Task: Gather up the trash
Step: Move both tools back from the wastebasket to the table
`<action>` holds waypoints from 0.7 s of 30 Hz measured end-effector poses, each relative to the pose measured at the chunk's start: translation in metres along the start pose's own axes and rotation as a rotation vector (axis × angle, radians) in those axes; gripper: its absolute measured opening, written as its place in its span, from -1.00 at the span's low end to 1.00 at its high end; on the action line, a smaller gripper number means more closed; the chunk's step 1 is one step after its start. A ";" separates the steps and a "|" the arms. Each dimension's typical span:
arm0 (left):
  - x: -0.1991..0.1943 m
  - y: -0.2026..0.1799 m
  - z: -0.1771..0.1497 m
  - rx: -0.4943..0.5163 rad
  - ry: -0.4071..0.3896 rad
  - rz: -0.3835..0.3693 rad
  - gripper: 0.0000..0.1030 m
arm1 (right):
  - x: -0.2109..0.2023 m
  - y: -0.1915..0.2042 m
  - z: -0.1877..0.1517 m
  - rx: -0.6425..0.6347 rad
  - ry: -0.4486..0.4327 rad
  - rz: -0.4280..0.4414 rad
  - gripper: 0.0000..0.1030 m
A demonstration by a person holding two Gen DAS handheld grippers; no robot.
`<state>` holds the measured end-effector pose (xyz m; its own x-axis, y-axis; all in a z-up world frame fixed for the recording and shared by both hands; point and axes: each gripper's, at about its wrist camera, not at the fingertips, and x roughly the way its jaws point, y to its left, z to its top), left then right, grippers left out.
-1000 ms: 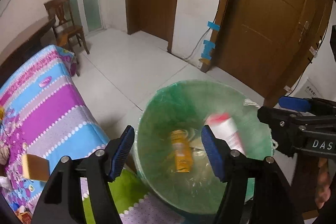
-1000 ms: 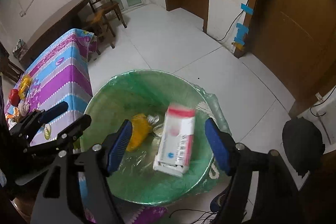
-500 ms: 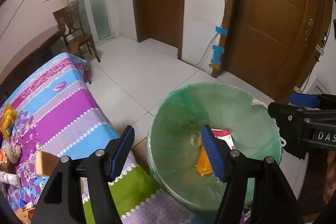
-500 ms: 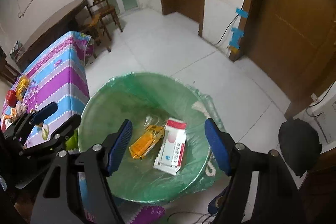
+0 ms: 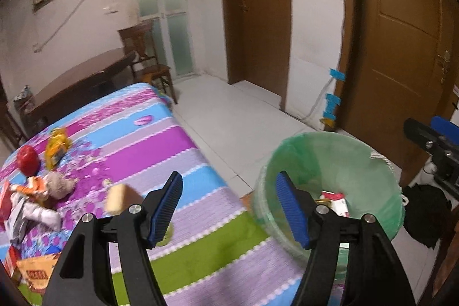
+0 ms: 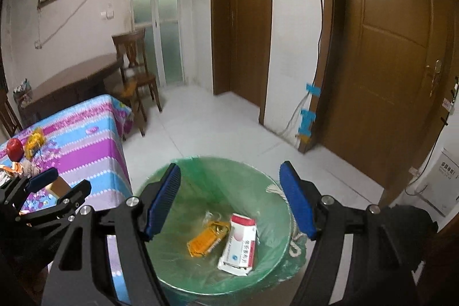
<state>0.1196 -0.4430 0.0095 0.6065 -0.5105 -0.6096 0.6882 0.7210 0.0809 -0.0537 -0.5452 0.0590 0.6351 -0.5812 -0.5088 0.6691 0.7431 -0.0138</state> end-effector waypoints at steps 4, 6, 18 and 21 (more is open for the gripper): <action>-0.018 0.023 -0.009 -0.038 -0.023 0.065 0.37 | -0.024 0.015 -0.009 -0.027 -0.098 0.004 0.33; -0.029 0.034 -0.016 -0.044 -0.045 0.110 0.37 | -0.034 0.023 -0.013 -0.045 -0.129 0.015 0.33; -0.082 0.103 -0.055 -0.142 -0.061 0.275 0.43 | -0.066 0.098 -0.041 -0.157 -0.197 0.157 0.37; -0.096 0.118 -0.061 -0.170 -0.065 0.296 0.44 | -0.071 0.116 -0.043 -0.187 -0.208 0.177 0.42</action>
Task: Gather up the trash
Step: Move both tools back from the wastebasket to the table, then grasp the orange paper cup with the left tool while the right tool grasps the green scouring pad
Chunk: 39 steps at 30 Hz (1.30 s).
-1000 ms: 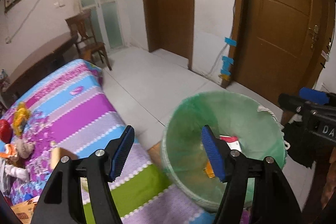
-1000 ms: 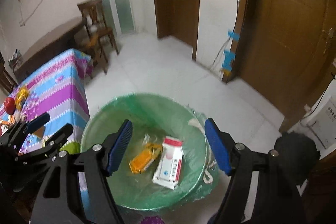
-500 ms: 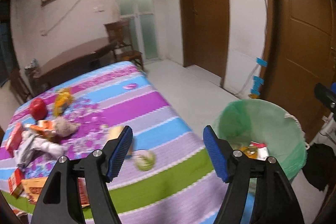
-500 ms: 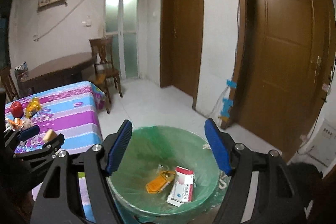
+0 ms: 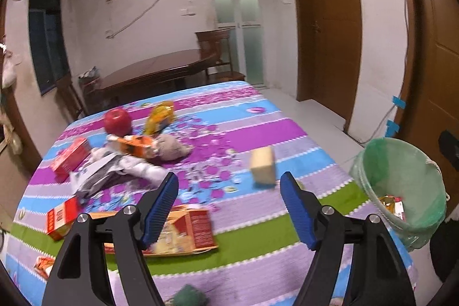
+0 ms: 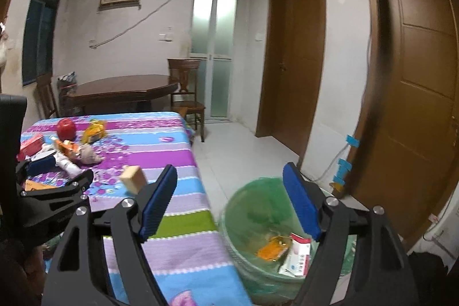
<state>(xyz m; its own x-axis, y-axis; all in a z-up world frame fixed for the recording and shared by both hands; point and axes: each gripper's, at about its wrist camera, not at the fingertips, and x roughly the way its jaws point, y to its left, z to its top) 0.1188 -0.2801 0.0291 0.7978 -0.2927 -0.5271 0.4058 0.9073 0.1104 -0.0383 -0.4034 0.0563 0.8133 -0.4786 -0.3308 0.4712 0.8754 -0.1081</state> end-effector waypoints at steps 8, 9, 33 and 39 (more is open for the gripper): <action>-0.018 0.037 -0.005 -0.029 -0.045 0.075 0.51 | -0.005 0.039 0.004 -0.028 0.001 0.083 0.46; -0.020 0.043 -0.007 -0.036 -0.047 0.082 0.51 | -0.005 0.044 0.005 -0.031 0.002 0.092 0.46; -0.090 0.240 -0.103 -0.277 0.014 0.308 0.58 | -0.003 0.170 -0.034 -0.125 0.199 0.467 0.46; -0.103 0.287 -0.136 -0.292 0.067 0.216 0.60 | -0.008 0.176 -0.047 -0.144 0.258 0.531 0.59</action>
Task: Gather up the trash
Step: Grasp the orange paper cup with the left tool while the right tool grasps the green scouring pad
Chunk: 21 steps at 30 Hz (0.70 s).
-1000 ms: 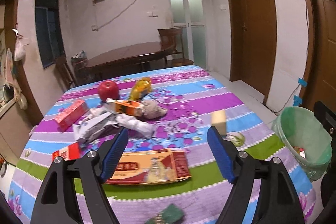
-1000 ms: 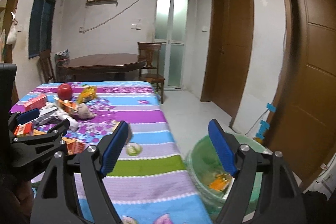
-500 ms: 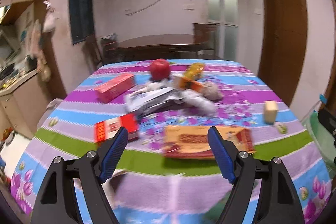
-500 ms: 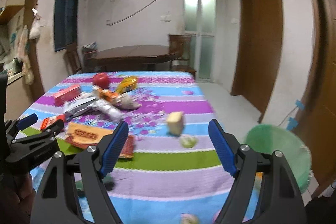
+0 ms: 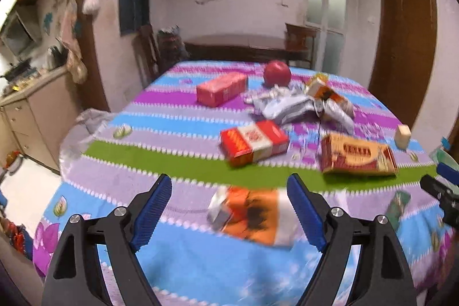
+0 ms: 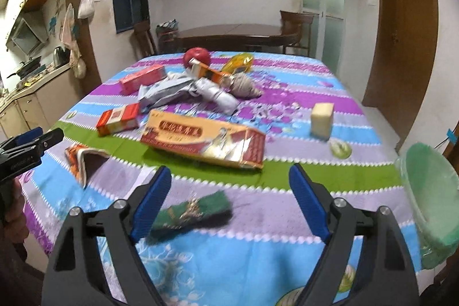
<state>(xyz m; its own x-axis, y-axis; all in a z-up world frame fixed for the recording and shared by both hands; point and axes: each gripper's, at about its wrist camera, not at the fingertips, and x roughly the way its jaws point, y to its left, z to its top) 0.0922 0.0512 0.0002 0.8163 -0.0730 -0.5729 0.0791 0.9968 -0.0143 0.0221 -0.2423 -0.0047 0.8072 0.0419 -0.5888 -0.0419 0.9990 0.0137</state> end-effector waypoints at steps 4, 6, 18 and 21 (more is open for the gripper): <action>0.000 0.007 -0.015 0.044 0.037 -0.100 0.66 | -0.003 0.002 -0.005 -0.008 0.006 0.000 0.69; 0.001 0.004 -0.017 0.023 0.039 -0.140 0.81 | -0.002 0.001 -0.006 -0.005 0.007 -0.005 0.71; 0.068 -0.025 -0.005 0.001 0.194 -0.126 0.53 | 0.021 0.008 -0.018 0.012 0.136 0.056 0.84; 0.066 -0.023 -0.007 -0.016 0.189 -0.151 0.51 | 0.028 0.004 -0.019 0.067 0.167 0.097 0.84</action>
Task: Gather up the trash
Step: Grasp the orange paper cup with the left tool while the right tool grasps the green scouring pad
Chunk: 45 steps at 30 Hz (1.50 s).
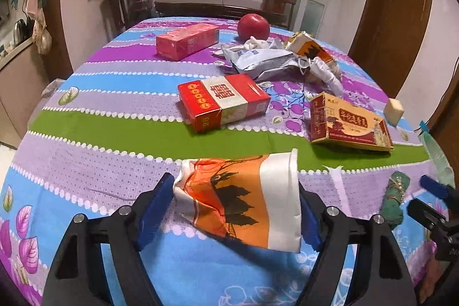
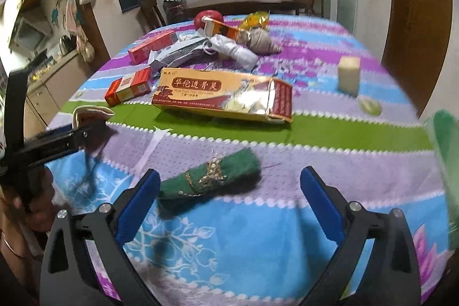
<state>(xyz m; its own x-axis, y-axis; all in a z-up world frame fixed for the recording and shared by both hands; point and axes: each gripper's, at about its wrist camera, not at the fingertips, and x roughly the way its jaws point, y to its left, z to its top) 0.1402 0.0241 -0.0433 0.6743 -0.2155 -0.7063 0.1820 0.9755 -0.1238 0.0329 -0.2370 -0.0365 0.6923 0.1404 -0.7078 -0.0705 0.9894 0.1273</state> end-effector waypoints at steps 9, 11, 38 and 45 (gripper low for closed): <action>-0.037 0.002 -0.007 -0.034 -0.113 0.056 0.50 | 0.018 0.005 0.001 0.062 0.117 0.002 0.83; -0.040 0.001 -0.005 -0.032 -0.115 0.053 0.50 | 0.022 0.014 0.002 0.049 0.112 -0.037 0.83; -0.045 -0.006 -0.010 -0.016 -0.091 0.043 0.50 | 0.015 0.011 -0.008 0.095 0.193 -0.068 0.34; -0.045 -0.011 -0.012 -0.003 -0.100 0.049 0.51 | 0.010 0.016 -0.022 0.036 0.074 -0.194 -0.61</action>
<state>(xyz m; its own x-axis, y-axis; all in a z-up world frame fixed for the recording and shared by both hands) 0.0994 0.0239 -0.0183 0.7505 -0.1710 -0.6384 0.1455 0.9850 -0.0928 0.0233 -0.2191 -0.0567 0.6357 -0.0492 -0.7703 0.0860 0.9963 0.0074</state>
